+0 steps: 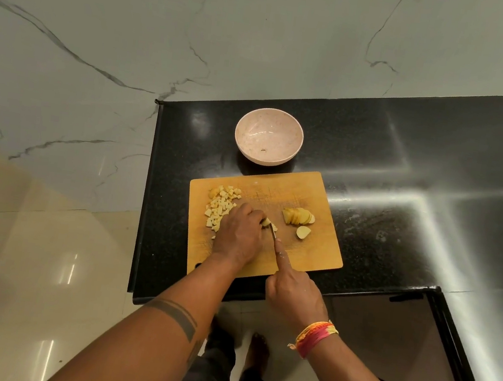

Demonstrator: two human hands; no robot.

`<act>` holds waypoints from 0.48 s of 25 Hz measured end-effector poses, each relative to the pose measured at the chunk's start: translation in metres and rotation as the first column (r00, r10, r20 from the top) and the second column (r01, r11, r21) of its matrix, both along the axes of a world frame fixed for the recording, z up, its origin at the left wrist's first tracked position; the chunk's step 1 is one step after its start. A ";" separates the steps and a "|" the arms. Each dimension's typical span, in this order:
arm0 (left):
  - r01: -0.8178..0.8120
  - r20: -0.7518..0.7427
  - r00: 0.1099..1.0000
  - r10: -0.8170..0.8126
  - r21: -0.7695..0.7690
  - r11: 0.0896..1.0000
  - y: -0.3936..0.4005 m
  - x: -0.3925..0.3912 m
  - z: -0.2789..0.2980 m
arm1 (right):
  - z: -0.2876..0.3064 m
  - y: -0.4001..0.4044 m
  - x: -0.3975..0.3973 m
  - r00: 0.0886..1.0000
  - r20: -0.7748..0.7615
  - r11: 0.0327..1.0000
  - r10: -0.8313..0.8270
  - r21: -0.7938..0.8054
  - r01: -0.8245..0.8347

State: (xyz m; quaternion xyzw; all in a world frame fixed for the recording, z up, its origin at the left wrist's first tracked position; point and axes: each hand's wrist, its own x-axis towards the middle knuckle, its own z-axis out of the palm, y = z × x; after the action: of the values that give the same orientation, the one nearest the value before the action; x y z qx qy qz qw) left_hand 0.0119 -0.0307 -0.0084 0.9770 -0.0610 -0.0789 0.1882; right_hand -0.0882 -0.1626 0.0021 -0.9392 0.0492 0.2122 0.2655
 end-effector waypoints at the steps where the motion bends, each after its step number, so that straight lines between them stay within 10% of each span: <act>1: 0.009 0.008 1.000 -0.009 -0.004 1.000 0.000 -0.001 -0.001 | 0.000 -0.002 -0.003 1.000 0.005 1.000 -0.011 0.005 0.011; 12: -0.048 0.062 0.997 0.048 0.002 0.999 -0.003 -0.001 -0.009 | 0.003 -0.005 0.017 0.998 0.034 0.999 0.046 -0.024 -0.045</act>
State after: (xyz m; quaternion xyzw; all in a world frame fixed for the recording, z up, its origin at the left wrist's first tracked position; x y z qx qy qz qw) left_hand 0.0107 -0.0333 -0.0177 0.9805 -0.0433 -0.0442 0.1865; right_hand -0.0709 -0.1680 0.0053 -0.9467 0.0256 0.2012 0.2502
